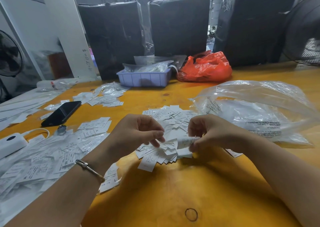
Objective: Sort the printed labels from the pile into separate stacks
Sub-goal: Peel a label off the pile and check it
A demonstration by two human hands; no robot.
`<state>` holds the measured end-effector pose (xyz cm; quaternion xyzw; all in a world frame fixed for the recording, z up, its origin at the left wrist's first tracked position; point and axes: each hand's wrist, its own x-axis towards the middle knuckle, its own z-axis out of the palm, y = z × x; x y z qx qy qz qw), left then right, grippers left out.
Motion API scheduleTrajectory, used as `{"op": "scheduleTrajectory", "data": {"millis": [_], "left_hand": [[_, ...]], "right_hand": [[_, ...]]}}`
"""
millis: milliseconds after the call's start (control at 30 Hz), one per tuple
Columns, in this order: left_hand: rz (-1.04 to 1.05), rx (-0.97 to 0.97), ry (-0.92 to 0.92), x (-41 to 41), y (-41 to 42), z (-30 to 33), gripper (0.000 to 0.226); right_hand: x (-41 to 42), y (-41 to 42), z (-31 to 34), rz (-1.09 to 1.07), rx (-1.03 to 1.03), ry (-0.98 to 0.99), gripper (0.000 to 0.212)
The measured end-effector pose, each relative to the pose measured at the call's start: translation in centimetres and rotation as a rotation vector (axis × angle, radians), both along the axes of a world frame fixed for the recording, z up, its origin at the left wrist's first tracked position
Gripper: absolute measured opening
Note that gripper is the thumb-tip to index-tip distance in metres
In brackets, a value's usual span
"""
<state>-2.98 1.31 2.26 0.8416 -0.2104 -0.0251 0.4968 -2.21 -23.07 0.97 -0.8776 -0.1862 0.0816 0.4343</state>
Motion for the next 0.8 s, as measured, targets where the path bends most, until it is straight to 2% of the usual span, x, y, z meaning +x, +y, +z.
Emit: {"op": "scheduleTrajectory", "data": {"millis": [67,167,300,400,467,533,667,800], "left_hand": [[-0.005,-0.017,0.012,0.0,0.0,0.0,0.006],[-0.024,-0.040,0.021,-0.2,0.0,0.1,0.006],[-0.058,-0.050,-0.009,-0.4,-0.1,0.3,0.010],[-0.065,-0.092,-0.046,-0.7,-0.2,0.5,0.023],[-0.067,-0.114,-0.078,-0.8,-0.2,0.6,0.027],[-0.070,-0.122,-0.111,-0.9,-0.2,0.6,0.029],[-0.069,-0.119,-0.146,-0.9,-0.2,0.6,0.027],[-0.073,-0.114,-0.147,-1.0,-0.3,0.6,0.027]], "right_hand": [[-0.1,0.0,0.2,0.024,0.133,0.084,0.031],[0.0,0.1,0.1,0.004,0.229,0.151,0.035],[0.3,-0.3,0.2,-0.096,0.399,0.088,0.015],[0.2,-0.2,0.6,-0.201,0.514,0.081,0.004],[0.0,0.2,0.8,-0.272,0.578,0.059,0.014],[-0.5,0.7,1.2,-0.303,0.607,-0.016,0.015],[-2.1,1.5,2.5,-0.176,0.755,-0.177,0.007],[-3.4,2.4,3.1,0.018,0.851,-0.265,0.017]]}}
